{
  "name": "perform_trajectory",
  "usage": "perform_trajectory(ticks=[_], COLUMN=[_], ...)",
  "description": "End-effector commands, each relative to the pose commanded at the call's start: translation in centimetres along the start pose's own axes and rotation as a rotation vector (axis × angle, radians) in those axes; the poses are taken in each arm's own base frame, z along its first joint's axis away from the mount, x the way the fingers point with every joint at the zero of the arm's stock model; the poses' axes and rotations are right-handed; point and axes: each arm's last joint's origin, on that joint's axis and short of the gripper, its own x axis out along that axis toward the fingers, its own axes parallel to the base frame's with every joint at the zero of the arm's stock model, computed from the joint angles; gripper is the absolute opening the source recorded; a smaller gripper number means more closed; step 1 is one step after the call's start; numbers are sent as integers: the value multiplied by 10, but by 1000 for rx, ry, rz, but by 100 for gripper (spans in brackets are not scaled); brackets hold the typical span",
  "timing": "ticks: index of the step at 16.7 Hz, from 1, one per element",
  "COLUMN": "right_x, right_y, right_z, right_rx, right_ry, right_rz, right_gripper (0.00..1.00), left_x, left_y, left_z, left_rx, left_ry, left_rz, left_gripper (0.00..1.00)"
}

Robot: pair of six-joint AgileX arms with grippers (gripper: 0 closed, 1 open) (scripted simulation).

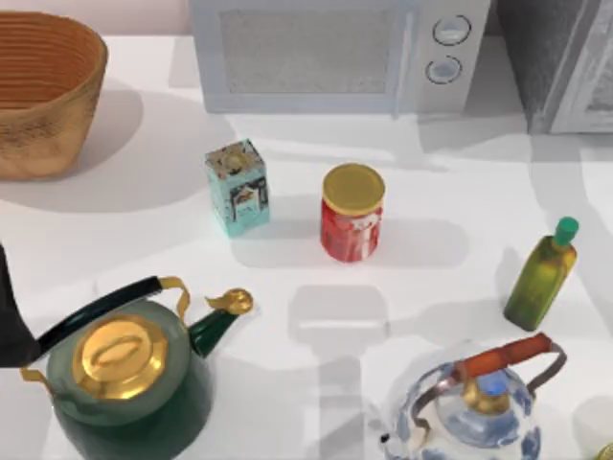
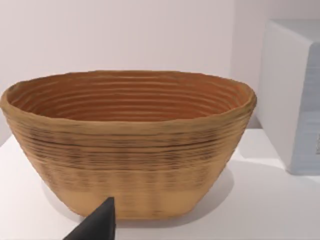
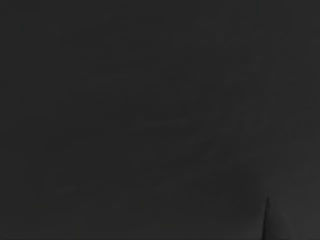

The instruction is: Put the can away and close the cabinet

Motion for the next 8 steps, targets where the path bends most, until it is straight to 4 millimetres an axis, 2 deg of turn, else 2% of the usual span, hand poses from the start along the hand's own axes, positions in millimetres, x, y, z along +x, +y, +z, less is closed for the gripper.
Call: perform_trajectory(ticks=[2, 4, 8], right_x=[-6, -10, -12], right_y=[21, 33, 36], right_z=[-6, -10, -12], right_rx=[0, -5, -7], right_ry=[24, 41, 46], right_rz=[10, 16, 19], right_gripper=[100, 100, 100], left_x=[0, 0, 0], left_y=[0, 0, 0], left_z=[0, 0, 0], left_rx=[0, 0, 0], left_ry=[0, 0, 0], left_rz=[0, 0, 0], left_gripper=[100, 100, 100])
